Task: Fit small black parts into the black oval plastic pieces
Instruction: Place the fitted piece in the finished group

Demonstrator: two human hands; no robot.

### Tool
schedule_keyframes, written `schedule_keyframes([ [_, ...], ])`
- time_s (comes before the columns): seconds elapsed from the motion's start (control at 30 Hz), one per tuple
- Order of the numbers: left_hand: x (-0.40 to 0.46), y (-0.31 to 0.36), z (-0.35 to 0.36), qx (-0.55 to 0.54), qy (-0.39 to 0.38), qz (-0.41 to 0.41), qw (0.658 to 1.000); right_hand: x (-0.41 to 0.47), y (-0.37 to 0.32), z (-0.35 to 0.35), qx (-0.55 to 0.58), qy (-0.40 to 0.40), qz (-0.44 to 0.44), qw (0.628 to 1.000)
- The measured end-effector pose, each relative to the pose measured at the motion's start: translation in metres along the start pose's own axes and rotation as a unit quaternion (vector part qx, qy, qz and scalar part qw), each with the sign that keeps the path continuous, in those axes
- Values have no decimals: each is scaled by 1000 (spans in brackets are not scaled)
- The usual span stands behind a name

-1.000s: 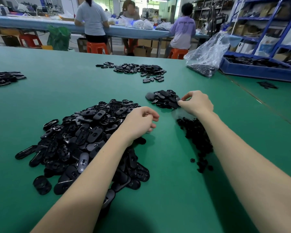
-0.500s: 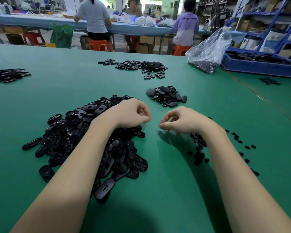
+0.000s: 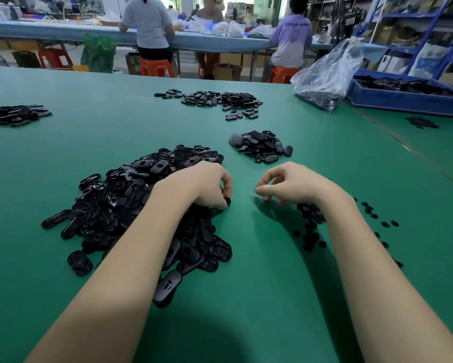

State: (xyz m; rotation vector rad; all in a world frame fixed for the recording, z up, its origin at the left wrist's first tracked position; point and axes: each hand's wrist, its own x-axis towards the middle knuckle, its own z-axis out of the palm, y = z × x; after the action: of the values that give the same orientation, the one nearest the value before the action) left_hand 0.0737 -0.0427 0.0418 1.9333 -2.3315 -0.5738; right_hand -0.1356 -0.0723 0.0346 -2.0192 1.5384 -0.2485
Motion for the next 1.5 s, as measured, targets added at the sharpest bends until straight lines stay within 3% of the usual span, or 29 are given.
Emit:
schedule_keyframes([
  [0.2, 7, 1, 8, -201, 70, 46, 976, -2, 6, -8, 15, 32, 15, 999],
  [0.27, 10, 4, 13, -340, 90, 30, 936, -2, 10, -12, -6, 51, 30, 998],
  [0.33, 12, 9, 16, -480, 92, 2, 873, -3, 14, -17, -39, 84, 56, 994],
  [0.43, 15, 13, 20, -565, 99, -29, 819, -6, 18, -23, -68, 120, 90, 986],
  [0.57, 15, 19, 25, -607, 101, -52, 786, -12, 24, -30, -75, 87, 108, 988],
  [0.73, 17, 20, 29, -615, 99, -63, 780, -14, 25, -27, -75, 42, 113, 990],
  [1.1, 17, 24, 32, -635, 89, -76, 764, -9, 23, -18, -106, 90, 86, 987],
  [1.33, 18, 25, 32, -644, 97, -71, 756, -7, 12, -16, 162, 112, -18, 980],
  [1.5, 16, 25, 33, -662, 69, -39, 745, -8, -1, -8, 222, 61, -28, 973],
])
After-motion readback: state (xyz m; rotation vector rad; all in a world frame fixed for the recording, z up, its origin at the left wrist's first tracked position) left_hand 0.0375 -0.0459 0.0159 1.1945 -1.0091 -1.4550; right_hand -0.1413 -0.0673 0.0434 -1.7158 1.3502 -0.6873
